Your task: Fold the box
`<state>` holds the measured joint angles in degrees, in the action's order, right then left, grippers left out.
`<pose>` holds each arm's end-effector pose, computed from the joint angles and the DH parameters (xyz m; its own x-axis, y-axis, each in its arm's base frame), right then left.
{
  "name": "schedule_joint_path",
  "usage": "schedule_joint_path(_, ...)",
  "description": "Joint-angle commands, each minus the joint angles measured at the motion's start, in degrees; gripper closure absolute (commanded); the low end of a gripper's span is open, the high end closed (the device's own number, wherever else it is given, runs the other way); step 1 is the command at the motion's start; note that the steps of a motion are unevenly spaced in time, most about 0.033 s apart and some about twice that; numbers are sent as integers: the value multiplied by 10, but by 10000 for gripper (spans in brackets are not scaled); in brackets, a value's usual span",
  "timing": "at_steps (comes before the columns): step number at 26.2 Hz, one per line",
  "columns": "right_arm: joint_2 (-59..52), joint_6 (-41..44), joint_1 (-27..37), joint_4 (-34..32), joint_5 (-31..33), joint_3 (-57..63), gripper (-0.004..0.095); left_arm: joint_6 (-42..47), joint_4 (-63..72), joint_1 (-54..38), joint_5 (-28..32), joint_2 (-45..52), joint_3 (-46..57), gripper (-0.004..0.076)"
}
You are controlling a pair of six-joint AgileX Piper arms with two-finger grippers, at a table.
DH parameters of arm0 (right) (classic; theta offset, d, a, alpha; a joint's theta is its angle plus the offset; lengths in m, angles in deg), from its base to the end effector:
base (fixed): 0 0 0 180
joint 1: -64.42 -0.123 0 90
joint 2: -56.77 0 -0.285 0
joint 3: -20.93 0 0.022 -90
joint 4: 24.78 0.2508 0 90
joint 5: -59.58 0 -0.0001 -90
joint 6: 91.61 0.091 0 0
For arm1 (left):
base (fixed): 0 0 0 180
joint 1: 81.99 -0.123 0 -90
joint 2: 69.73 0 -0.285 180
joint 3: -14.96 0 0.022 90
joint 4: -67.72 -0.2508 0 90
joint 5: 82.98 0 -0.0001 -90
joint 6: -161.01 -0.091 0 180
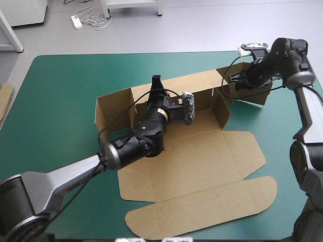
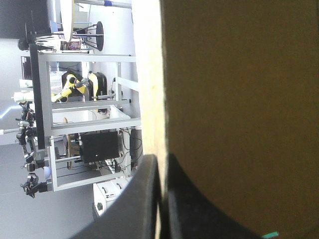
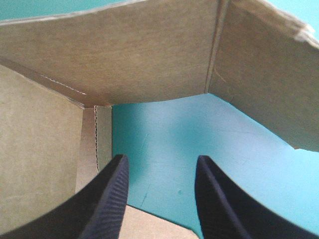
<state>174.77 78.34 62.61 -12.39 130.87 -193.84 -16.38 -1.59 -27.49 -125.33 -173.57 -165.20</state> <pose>0.4183 0.0317 0.3459 -0.8817 -0.1306 -0.4535 -0.2133 0.9675 0.1360 0.2658 -0.2738 0.3248 0.1278 0.9825 -0.1357 0.4224 0.0699 0.9037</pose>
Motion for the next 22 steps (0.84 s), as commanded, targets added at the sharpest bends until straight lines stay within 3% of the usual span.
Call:
schedule_joint_path(1,-34,-5,2,12,2,-13,508,12,-15,5,-6,23,-18,733)
schedule_joint_path(22,-34,-9,2,12,2,-13,508,7,-17,5,-14,23,-18,733)
